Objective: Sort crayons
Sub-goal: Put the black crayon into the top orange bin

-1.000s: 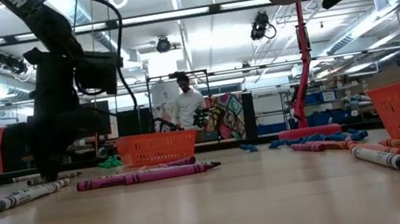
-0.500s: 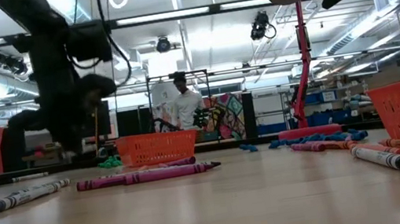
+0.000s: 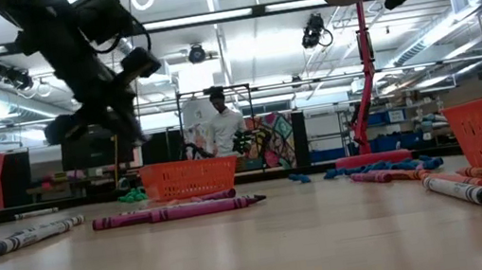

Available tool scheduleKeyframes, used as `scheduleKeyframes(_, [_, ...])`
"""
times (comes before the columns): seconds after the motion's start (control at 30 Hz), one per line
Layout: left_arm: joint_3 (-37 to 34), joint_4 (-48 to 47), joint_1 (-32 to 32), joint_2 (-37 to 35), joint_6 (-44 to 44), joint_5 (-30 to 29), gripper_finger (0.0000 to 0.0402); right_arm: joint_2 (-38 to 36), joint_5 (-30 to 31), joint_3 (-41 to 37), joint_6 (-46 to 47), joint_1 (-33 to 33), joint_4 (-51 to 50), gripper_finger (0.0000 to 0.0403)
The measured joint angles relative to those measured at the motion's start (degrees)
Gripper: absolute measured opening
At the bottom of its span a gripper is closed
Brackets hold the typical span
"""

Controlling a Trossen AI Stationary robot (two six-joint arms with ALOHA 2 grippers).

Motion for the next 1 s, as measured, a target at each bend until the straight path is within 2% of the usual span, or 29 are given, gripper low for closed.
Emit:
scheduleKeyframes(0.13, [0.00, 6.49, -0.01, 0.00, -7.25, -7.63, 0.0022, 0.02, 0.07, 0.01, -0.70, 0.00, 1.09, 0.0007])
scheduleKeyframes(0.23, [0.02, 11.54, -0.07, 0.55, -10.77, -10.67, 0.0023, 0.02, 0.13, -0.02, -0.96, 0.00, 1.71, 0.0008])
scheduleKeyframes(0.43, [0.00, 16.47, 0.03, 1.66, -11.64, -16.44, 0.0023, -0.01, 0.13, -0.02, -1.18, 0.00, 1.67, 0.0008])
scheduleKeyframes(0.6, [0.05, 19.61, 1.91, 2.73, -6.62, -15.85, 0.0023, -0.01, 0.13, 0.00, -1.59, -0.01, 1.69, 0.0008])
scheduleKeyframes(0.73, [0.07, 19.11, 4.53, 3.13, 2.30, -14.29, 0.0023, -0.01, -0.09, -0.01, -1.62, 0.00, 1.69, 0.0007])
scheduleKeyframes(0.8, [1.19, 18.75, 6.02, 3.40, 9.74, -12.77, 0.0023, 0.02, -0.49, -0.01, -1.70, 0.00, 1.69, 0.0008])
scheduleKeyframes(0.9, [3.72, 18.57, 7.63, 3.56, 26.10, -11.51, 0.0023, 0.02, -1.39, 0.00, -2.01, -0.04, 1.69, 0.0008])
scheduleKeyframes(1.0, [6.51, 18.41, 8.79, 3.54, 47.47, -11.49, 0.0023, 0.02, -1.65, -0.02, -2.03, -0.12, 1.69, 0.0008])
